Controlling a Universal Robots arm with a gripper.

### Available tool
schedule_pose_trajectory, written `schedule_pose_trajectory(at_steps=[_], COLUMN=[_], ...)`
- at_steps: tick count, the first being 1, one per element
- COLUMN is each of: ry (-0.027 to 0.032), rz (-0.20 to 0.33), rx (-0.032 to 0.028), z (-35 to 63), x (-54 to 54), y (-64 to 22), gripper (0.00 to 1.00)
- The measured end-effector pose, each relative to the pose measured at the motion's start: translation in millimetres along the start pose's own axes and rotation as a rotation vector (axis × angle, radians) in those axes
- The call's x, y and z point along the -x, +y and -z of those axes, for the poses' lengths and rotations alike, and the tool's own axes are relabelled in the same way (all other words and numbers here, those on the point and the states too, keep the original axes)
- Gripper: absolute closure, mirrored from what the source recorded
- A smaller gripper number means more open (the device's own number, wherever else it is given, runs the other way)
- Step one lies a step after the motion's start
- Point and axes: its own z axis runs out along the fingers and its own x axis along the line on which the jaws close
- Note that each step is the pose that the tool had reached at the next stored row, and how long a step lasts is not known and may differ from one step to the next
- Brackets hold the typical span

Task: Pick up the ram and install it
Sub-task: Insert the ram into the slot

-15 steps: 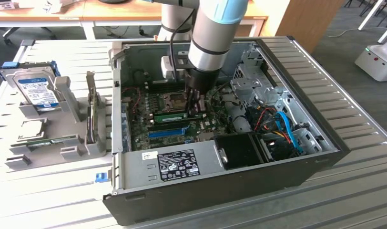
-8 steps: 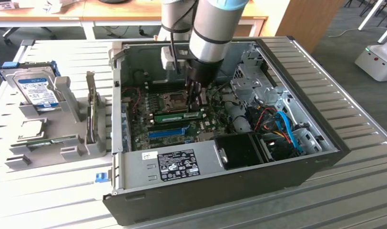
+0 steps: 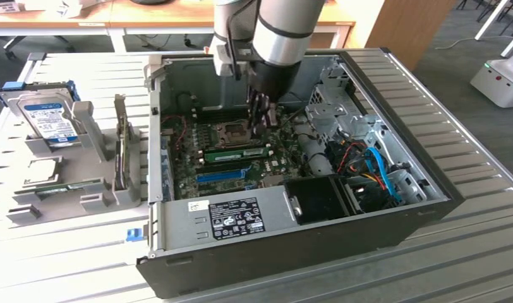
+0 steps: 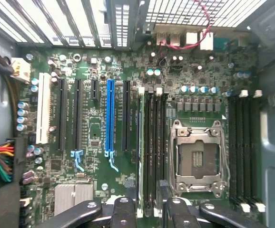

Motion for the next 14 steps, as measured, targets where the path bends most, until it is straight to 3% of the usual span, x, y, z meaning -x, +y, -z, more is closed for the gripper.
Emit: schedule_pose_trajectory(at_steps=[7, 14], ry=[0.0002, 0.0002], rz=[0.0, 0.0], rx=[0.0, 0.0], z=[14.4, 21.5], x=[1.1, 1.7], y=[1.1, 1.7], gripper=[0.69, 0.69])
